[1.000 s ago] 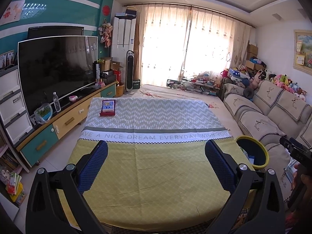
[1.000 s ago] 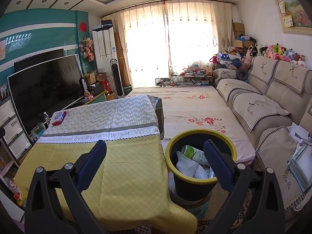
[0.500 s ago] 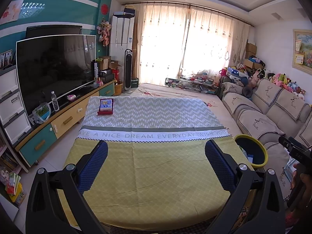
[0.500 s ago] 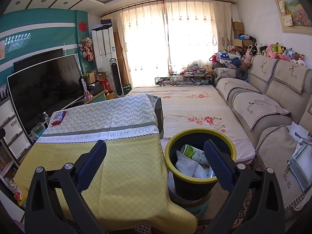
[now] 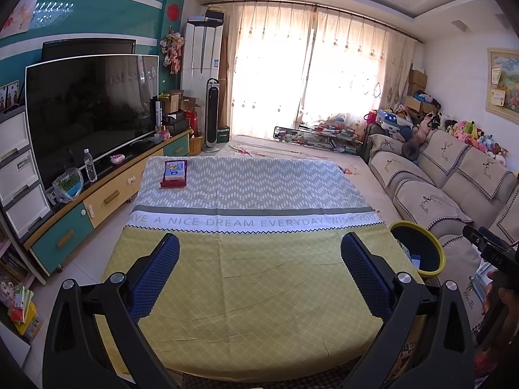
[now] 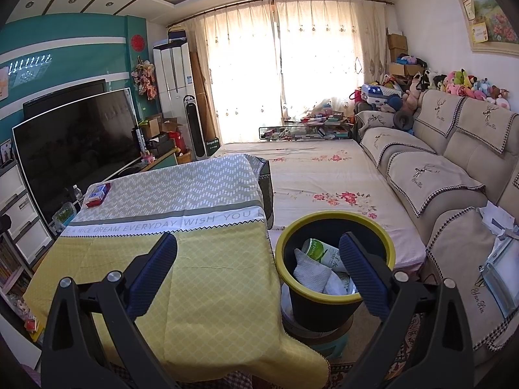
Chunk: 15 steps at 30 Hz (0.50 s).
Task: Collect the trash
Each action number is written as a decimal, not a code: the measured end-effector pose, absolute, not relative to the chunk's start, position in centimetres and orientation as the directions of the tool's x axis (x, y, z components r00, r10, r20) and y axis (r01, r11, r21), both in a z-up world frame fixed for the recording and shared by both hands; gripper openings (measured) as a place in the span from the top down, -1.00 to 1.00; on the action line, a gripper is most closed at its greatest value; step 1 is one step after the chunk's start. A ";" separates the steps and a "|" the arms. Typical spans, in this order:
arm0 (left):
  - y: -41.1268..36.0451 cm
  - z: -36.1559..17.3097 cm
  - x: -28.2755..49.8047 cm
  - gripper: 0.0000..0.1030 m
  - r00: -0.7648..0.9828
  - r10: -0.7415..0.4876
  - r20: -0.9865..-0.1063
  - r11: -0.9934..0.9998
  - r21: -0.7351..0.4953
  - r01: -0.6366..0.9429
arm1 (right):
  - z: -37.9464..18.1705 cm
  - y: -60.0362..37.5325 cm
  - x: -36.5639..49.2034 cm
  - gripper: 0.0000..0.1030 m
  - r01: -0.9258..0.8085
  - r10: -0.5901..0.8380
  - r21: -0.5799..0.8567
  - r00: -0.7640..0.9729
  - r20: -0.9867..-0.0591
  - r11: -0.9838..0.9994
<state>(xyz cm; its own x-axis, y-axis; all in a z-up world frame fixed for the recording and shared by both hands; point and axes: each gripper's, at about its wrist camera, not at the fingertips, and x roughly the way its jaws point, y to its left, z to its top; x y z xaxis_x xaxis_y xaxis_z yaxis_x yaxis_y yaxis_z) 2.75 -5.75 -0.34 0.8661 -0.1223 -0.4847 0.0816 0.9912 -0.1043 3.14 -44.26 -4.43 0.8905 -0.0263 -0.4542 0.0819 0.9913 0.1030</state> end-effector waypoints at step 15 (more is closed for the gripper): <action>-5.7 -0.9 3.3 -0.91 0.858 -0.128 -0.497 0.990 -0.108 0.086 | -4.7 -44.2 3.2 -0.85 0.082 -0.026 0.102 0.887 -0.460 0.991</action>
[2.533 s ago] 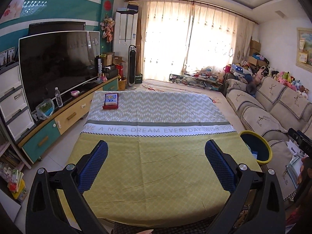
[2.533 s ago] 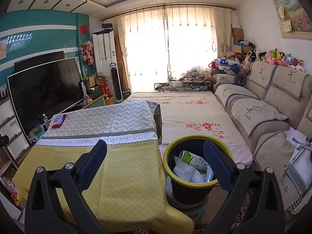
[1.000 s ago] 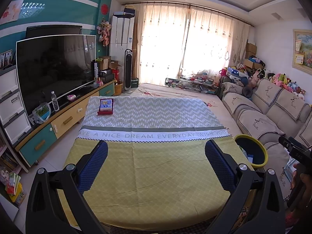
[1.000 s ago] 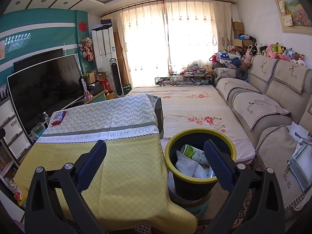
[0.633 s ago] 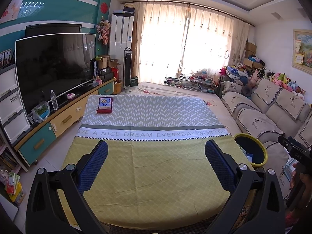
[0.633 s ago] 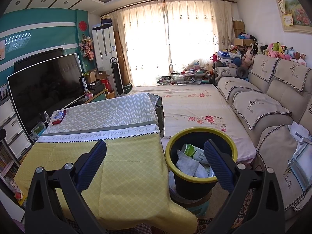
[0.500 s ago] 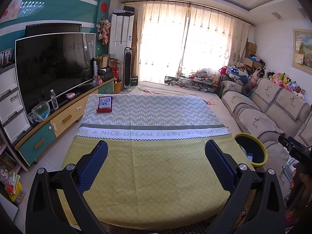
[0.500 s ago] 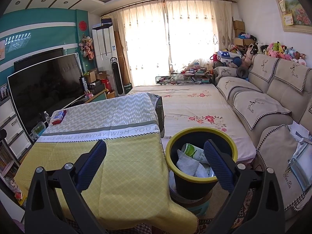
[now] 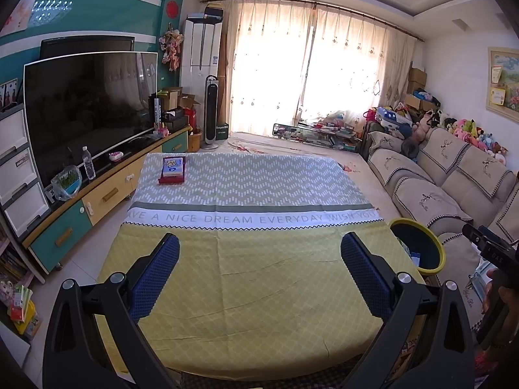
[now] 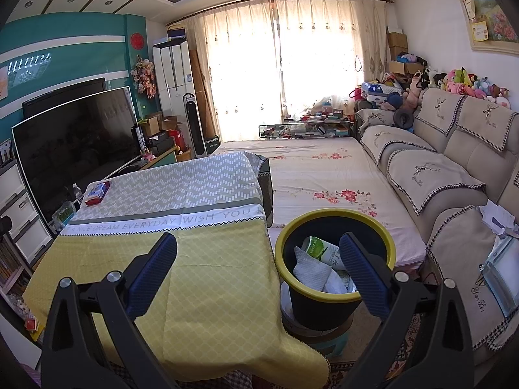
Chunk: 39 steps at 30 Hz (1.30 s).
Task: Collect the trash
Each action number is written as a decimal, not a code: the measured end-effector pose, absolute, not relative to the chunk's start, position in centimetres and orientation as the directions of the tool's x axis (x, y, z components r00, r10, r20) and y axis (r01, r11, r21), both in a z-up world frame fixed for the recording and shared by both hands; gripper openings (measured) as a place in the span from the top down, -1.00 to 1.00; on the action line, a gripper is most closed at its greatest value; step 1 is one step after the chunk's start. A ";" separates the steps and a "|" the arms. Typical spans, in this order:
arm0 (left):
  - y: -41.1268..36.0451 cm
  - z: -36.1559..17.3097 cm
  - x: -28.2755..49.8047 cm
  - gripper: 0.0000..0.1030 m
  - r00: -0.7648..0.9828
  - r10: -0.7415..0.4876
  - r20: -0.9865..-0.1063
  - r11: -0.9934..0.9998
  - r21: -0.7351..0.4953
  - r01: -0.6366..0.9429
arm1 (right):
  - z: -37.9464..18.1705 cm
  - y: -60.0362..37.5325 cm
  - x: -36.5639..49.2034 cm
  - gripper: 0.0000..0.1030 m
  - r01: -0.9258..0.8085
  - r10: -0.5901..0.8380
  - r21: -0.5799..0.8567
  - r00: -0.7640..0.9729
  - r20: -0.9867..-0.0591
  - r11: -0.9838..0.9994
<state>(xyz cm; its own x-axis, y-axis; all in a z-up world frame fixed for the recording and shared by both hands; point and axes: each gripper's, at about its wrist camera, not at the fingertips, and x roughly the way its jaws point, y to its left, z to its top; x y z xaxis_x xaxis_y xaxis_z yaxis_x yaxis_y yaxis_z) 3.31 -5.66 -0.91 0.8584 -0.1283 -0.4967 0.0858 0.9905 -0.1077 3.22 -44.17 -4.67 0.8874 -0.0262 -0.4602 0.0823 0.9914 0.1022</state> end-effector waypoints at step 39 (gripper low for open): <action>-5.6 -1.9 3.9 -0.91 0.847 -0.147 -0.510 0.988 -0.119 0.100 | -5.2 -43.9 3.2 -0.85 0.073 -0.015 0.105 0.882 -0.472 0.992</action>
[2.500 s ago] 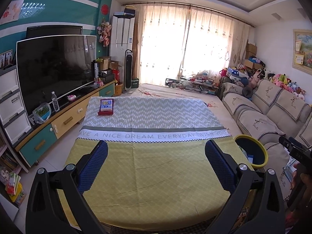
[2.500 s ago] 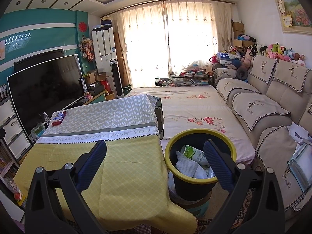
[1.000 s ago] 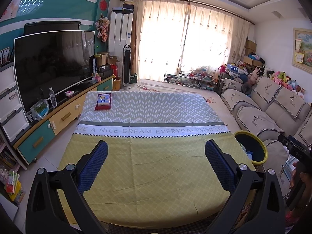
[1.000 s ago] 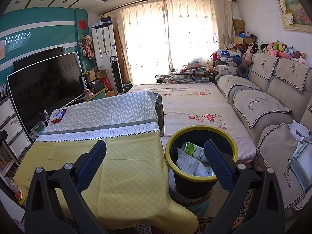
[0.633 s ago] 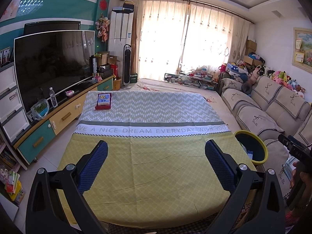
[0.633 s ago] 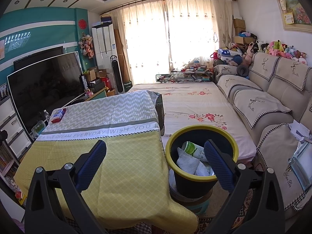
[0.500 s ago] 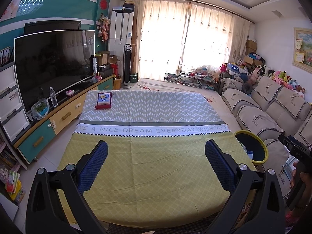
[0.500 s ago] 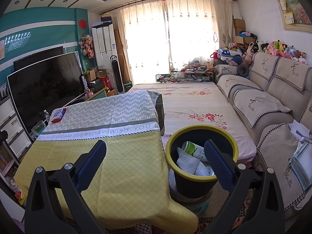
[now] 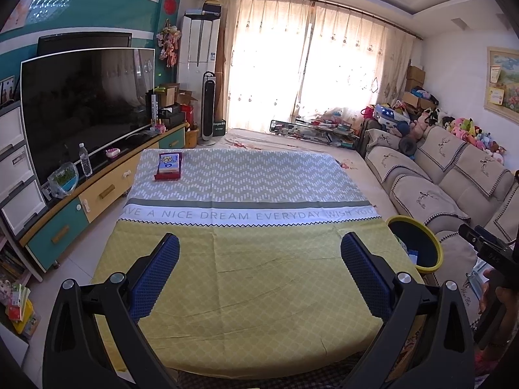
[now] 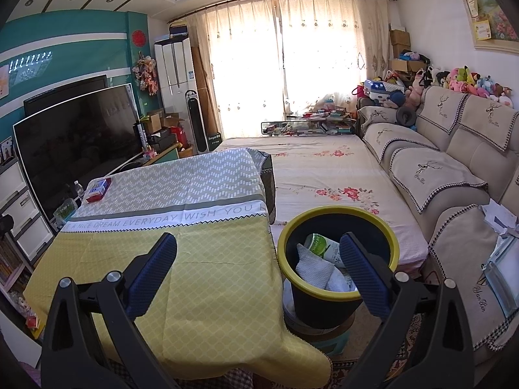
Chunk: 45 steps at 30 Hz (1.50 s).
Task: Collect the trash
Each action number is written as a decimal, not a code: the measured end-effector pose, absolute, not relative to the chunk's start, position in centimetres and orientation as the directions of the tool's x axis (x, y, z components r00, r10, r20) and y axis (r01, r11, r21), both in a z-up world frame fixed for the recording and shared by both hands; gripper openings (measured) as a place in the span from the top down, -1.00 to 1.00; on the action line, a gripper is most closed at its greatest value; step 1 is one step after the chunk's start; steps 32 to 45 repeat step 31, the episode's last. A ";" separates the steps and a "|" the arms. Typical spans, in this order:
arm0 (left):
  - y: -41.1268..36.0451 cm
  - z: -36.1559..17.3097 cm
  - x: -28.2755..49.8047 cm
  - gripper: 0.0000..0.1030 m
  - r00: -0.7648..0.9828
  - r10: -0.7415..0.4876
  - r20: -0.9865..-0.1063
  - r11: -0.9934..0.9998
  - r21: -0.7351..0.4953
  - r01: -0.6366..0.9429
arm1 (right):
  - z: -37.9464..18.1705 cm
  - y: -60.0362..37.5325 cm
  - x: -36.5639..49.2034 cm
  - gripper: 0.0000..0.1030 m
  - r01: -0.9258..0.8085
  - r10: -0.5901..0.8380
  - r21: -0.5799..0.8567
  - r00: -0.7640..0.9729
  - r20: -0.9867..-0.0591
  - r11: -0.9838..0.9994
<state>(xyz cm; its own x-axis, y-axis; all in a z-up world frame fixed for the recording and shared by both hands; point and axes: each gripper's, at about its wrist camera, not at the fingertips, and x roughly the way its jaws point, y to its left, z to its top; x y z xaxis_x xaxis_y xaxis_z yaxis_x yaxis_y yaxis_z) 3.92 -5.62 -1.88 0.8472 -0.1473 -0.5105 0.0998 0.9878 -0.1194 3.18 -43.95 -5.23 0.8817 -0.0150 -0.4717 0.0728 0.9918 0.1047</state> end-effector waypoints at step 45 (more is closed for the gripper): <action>-4.5 -2.7 9.0 -0.91 0.831 -0.143 -0.538 0.989 -0.117 0.095 | -5.8 -41.8 8.0 -0.86 -0.013 0.069 0.109 0.846 -0.529 0.994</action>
